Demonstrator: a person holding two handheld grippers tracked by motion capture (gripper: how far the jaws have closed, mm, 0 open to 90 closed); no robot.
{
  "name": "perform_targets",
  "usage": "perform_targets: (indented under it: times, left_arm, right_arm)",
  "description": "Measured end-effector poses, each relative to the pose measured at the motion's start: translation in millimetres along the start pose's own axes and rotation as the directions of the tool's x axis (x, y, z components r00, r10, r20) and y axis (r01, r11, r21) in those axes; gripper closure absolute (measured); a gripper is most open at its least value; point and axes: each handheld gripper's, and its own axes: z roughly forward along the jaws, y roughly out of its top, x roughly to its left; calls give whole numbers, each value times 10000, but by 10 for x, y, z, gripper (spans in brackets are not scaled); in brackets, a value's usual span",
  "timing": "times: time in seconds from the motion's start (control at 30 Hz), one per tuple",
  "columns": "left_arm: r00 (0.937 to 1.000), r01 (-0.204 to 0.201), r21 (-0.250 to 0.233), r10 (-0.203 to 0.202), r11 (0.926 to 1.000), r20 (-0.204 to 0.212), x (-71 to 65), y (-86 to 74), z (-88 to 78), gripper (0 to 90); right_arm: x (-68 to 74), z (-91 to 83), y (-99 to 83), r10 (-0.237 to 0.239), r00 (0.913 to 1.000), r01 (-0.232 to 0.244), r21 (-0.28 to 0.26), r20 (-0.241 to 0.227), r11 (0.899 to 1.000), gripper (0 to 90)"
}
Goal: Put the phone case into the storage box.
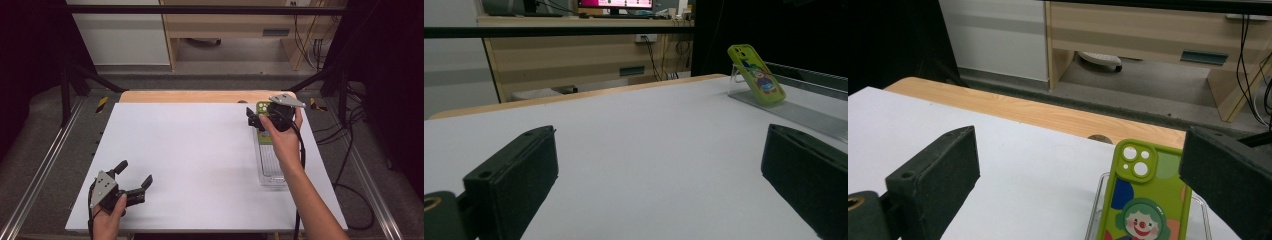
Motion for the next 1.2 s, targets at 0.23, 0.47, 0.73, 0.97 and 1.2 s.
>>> perform_targets:
  times: [0.23,0.47,0.73,0.97,1.2]
  left_arm:
    - [10000,-46,-29,46,10000,-54,19,11,-19,13]
    - [9999,-68,-80,67,9999,-87,17,28,-35,13]
    - [9999,-103,-113,102,9999,-78,8,47,-44,13]
    - [10000,-61,-171,60,9998,-8,2,81,-49,10]
    - [9999,-172,-138,172,9998,2,31,121,-64,10]
  right_arm:
    - [22,-52,15,-17,9999,15,-157,-125,9999,34]
    - [33,-125,15,19,9997,-27,-363,-243,9993,35]
    - [10,-212,-21,97,9995,-111,-461,-294,9989,35]
    - [-30,-311,-39,124,9993,-146,-603,-357,9981,34]
    - [-63,-421,-57,141,9988,-176,-738,-472,9971,33]
